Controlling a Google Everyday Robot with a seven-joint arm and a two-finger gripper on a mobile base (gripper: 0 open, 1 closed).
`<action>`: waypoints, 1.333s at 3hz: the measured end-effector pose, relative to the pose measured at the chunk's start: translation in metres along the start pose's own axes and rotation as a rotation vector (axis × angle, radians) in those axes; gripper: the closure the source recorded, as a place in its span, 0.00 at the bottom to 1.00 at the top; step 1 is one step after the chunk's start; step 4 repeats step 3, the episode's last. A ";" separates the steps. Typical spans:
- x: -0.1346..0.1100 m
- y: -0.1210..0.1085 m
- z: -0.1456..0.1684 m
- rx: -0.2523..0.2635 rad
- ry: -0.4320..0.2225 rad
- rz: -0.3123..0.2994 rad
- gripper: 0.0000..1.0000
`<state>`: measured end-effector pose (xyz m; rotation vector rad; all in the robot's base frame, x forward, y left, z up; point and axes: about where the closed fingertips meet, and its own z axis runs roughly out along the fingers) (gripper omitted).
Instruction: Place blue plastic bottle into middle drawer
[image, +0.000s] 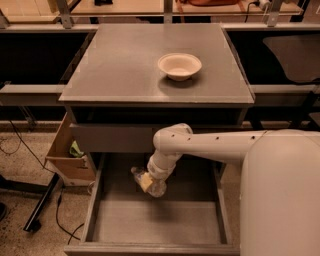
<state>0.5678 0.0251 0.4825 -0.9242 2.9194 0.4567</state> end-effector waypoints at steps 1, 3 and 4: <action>0.003 -0.005 -0.001 -0.009 -0.009 0.010 0.12; 0.004 -0.005 -0.001 -0.009 -0.009 0.010 0.00; 0.004 -0.005 -0.001 -0.009 -0.009 0.010 0.00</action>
Offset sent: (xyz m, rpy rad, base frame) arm 0.0003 -0.0057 -0.0009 0.0108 0.0006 -0.0101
